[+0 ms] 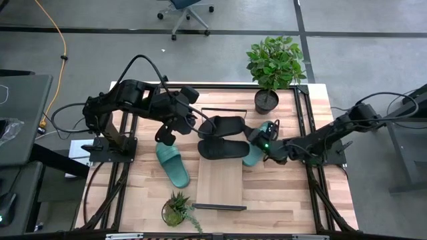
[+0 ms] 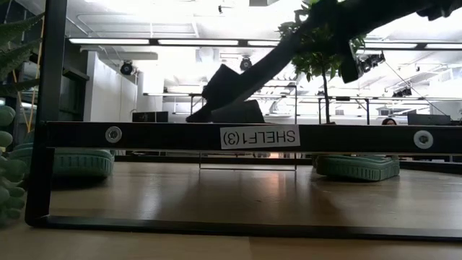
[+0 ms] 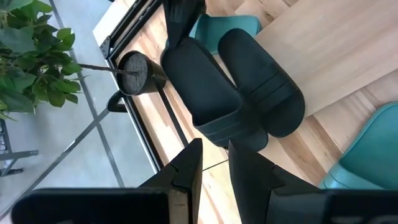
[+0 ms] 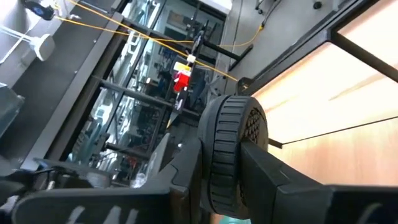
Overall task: Pick and place slides into the shelf
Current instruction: Put the black slides on the shelf, then put the right green slides on the shelf
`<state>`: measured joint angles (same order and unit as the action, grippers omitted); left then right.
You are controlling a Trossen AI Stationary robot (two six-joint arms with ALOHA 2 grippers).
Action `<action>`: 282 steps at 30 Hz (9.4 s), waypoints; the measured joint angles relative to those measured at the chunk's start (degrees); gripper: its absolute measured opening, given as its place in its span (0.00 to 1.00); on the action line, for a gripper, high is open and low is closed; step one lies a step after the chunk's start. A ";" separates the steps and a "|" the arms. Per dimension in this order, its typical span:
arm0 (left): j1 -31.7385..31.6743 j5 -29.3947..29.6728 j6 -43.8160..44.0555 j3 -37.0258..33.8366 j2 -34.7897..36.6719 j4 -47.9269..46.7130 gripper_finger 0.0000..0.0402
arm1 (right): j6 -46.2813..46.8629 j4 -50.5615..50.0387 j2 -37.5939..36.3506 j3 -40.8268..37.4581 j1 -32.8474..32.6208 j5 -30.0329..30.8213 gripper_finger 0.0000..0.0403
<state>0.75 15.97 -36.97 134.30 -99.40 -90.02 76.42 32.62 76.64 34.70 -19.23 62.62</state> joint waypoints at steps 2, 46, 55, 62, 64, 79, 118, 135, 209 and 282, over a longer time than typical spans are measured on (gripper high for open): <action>0.00 -0.03 0.00 -0.02 0.34 0.00 0.17 | 1.05 -0.02 0.87 0.00 0.59 -0.12 0.18; 0.00 0.04 9.01 -0.13 12.43 0.00 0.17 | 24.00 -25.57 6.52 0.11 3.86 -4.10 0.18; 0.00 0.04 9.03 -0.13 12.43 0.00 0.17 | 29.00 -32.89 6.52 0.11 3.90 -6.68 0.18; 0.00 0.07 9.17 -0.13 12.43 0.00 0.17 | 31.61 -36.91 6.52 0.04 4.04 -7.85 0.17; 0.00 0.07 9.38 -0.13 12.43 0.01 0.17 | 31.61 -37.16 6.52 0.04 4.60 -8.68 0.17; 0.00 0.11 10.11 -0.13 12.43 0.00 0.17 | 25.21 -34.44 6.52 0.02 7.64 -14.56 0.18; 0.00 2.28 11.89 -0.13 12.38 0.00 0.17 | 4.09 -67.43 -22.60 4.72 -3.53 -40.75 0.18; 0.00 1.35 19.50 -0.13 12.36 0.00 0.17 | -3.14 -98.20 -43.34 13.32 -3.51 -38.73 0.18; 0.00 -1.46 20.72 -0.15 10.90 0.01 0.17 | -49.29 -77.96 -29.31 0.07 62.66 -83.17 0.35; 0.00 -1.49 22.27 -0.13 10.92 0.00 0.17 | -71.17 -73.82 3.46 -0.02 66.83 -103.53 0.30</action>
<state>0.75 14.48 -14.70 134.17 -88.49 -90.02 5.25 -41.20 80.09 34.68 47.59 -40.91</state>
